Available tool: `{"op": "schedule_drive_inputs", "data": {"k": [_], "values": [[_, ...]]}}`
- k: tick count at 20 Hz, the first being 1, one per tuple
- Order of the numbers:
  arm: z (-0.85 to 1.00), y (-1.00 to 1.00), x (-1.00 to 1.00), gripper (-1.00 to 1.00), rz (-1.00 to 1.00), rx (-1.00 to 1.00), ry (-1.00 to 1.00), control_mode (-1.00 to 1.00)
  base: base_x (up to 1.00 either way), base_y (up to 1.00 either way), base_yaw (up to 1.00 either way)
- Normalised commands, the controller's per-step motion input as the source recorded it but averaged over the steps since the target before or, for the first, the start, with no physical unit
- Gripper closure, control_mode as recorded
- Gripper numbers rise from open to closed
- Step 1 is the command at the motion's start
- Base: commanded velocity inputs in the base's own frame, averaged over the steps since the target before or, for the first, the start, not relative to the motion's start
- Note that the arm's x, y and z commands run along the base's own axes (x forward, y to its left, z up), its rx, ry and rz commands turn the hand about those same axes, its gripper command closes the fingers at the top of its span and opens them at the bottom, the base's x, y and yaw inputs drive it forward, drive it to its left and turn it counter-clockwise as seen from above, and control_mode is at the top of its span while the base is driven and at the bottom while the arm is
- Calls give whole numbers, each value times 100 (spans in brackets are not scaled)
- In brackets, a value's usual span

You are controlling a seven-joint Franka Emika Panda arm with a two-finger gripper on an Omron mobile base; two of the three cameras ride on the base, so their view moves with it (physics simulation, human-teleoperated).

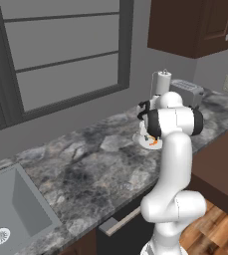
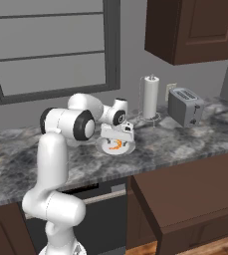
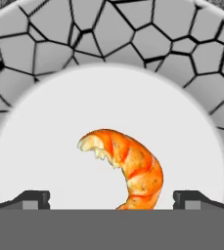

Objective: Pick up the knife from the drawer and place it on the cutting board. Then place the meat from the plate to the cutting board.

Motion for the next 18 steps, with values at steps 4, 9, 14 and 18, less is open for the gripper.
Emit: {"op": "schedule_drive_inputs", "data": {"k": [4,9,14,18], "values": [[-22,0,11,-100,0,0,5,-100,0,0,0],[-21,0,17,-100,0,0,4,-100,0,0,0],[-25,0,10,100,0,0,4,-100,0,0,0],[-29,0,0,100,0,0,4,-100,0,0,0]]}}
